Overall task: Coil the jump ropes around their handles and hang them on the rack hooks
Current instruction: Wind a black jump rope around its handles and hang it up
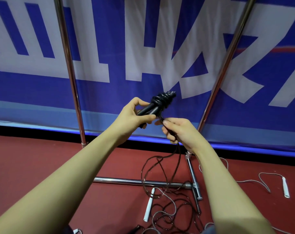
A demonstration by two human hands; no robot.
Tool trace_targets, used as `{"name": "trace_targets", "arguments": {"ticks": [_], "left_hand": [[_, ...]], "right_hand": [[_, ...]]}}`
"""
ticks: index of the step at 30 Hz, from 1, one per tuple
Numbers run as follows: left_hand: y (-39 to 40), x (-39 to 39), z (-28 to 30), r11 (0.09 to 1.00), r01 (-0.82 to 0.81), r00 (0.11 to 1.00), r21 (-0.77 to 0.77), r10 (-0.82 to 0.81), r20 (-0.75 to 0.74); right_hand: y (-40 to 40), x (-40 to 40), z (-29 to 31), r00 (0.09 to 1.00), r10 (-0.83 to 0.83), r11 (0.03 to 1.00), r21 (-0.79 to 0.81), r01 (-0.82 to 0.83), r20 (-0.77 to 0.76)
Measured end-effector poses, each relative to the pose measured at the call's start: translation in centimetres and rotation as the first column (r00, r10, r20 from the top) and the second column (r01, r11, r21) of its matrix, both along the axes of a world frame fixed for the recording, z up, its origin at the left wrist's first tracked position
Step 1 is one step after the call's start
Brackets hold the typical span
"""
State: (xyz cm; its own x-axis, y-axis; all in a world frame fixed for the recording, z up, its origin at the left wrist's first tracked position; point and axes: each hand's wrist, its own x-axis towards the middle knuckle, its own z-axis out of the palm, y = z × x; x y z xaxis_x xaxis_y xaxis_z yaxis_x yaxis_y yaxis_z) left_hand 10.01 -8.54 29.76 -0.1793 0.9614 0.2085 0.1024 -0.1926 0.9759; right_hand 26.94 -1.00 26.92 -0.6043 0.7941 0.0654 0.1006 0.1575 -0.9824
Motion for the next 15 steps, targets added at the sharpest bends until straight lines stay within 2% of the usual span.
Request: {"name": "trace_targets", "arguments": {"ticks": [3,8,12,15], "left_hand": [[0.3,-0.6,-0.5,0.999,-0.045,0.983,-0.029,0.039,-0.177],[0.8,-1.1,-1.5,0.993,-0.117,0.883,0.029,0.118,-0.453],[1.0,-1.5,-2.6,0.987,-0.14,0.829,0.08,0.161,-0.536],[1.0,-2.5,-3.6,0.984,-0.165,0.793,0.062,0.17,-0.586]], "right_hand": [[-0.3,-0.1,-0.1,0.998,0.058,0.998,0.012,-0.059,0.039],[-1.0,-0.9,-0.3,0.99,0.111,0.994,-0.032,-0.108,0.092],[-1.2,-1.3,-0.3,0.986,0.12,0.993,-0.021,-0.119,0.119],[-1.7,-1.3,-0.1,0.98,0.151,0.988,-0.012,-0.151,0.126]]}}
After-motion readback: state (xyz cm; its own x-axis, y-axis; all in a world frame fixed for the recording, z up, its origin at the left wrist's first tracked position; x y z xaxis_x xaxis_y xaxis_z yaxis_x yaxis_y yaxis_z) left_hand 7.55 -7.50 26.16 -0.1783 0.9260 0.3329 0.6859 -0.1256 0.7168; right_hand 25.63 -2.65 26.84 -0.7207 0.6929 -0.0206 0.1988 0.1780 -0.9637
